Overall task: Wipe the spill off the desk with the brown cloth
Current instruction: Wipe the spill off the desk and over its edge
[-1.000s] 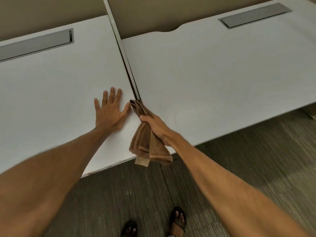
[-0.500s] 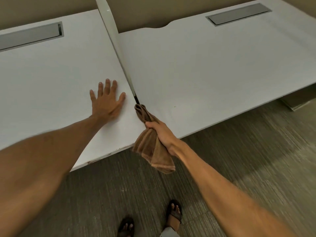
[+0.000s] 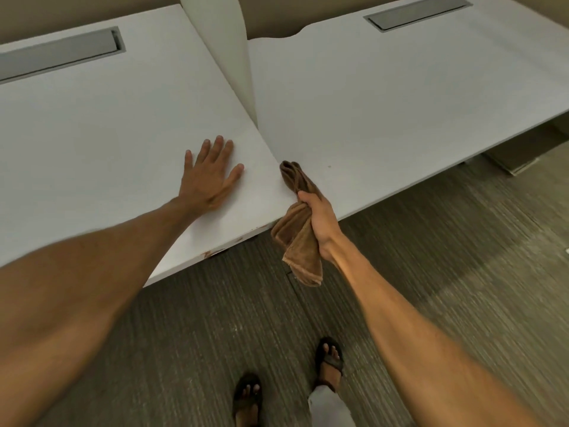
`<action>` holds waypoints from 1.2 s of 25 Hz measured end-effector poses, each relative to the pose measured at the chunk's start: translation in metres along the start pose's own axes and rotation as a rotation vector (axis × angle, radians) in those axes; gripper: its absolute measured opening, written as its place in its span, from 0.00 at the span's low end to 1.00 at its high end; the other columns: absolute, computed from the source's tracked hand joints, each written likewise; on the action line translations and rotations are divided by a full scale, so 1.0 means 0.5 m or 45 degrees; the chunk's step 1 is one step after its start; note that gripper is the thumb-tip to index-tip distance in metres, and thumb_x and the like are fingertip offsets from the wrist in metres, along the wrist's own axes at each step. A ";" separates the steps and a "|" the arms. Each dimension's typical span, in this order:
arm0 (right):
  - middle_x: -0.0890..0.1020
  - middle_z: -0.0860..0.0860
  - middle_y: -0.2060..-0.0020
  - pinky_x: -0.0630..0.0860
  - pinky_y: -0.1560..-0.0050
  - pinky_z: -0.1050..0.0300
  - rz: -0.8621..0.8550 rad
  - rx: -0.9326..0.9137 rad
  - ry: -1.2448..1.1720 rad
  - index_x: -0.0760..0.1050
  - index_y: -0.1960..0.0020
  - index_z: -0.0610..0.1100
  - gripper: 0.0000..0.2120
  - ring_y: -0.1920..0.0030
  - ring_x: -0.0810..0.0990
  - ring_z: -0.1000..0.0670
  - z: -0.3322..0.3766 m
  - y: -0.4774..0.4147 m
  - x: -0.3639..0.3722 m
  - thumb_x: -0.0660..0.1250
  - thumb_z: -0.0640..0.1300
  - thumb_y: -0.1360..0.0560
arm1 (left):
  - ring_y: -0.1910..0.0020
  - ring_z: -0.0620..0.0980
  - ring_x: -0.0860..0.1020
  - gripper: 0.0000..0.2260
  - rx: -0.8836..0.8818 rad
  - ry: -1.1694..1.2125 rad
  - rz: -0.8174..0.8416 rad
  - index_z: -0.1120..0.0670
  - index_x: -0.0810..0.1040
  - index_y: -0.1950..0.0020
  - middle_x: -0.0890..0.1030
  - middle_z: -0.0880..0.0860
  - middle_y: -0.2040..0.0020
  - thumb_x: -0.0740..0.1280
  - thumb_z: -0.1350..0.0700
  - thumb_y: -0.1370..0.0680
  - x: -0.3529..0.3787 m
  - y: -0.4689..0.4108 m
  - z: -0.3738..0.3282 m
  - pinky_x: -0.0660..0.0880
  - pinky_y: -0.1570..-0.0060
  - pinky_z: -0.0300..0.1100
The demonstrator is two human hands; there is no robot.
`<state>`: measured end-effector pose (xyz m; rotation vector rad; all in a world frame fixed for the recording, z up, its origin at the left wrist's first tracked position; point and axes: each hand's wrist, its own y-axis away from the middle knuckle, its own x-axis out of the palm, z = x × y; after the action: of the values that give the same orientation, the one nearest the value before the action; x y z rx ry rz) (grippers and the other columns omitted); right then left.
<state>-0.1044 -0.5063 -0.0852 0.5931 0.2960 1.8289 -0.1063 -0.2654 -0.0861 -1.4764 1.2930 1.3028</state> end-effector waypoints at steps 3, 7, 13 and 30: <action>0.80 0.47 0.58 0.79 0.54 0.55 -0.170 -0.095 -0.105 0.70 0.35 0.47 0.15 0.60 0.80 0.51 -0.057 0.036 0.021 0.59 0.48 0.20 | 0.21 0.52 0.45 0.29 0.037 -0.025 -0.013 0.50 0.46 0.21 0.47 0.51 0.20 0.45 0.40 0.19 0.003 0.026 0.022 0.41 0.25 0.58; 0.80 0.46 0.55 0.80 0.59 0.57 -0.235 -0.113 -0.194 0.65 0.28 0.48 0.20 0.59 0.81 0.50 -0.107 0.086 0.066 0.59 0.48 0.19 | 0.21 0.53 0.46 0.30 0.024 -0.015 -0.060 0.51 0.47 0.21 0.47 0.52 0.20 0.44 0.39 0.19 0.006 0.045 0.038 0.42 0.25 0.58; 0.78 0.43 0.43 0.75 0.36 0.42 -0.399 -0.128 -0.200 0.62 0.25 0.49 0.24 0.45 0.79 0.45 -0.104 0.063 0.097 0.60 0.50 0.20 | 0.21 0.54 0.46 0.29 0.065 0.022 -0.085 0.51 0.49 0.21 0.49 0.52 0.20 0.43 0.39 0.19 0.005 0.050 0.033 0.42 0.25 0.60; 0.74 0.47 0.31 0.69 0.30 0.45 -0.591 -0.257 -0.114 0.58 0.23 0.55 0.27 0.35 0.75 0.47 -0.196 0.087 0.216 0.60 0.54 0.21 | 0.21 0.57 0.46 0.29 0.146 0.093 -0.119 0.50 0.44 0.21 0.48 0.55 0.20 0.49 0.43 0.18 0.005 0.087 0.066 0.44 0.25 0.59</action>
<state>-0.2180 -0.4110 -0.1199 0.4213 0.1682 1.3606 -0.1555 -0.2424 -0.0912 -1.4970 1.3071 1.1056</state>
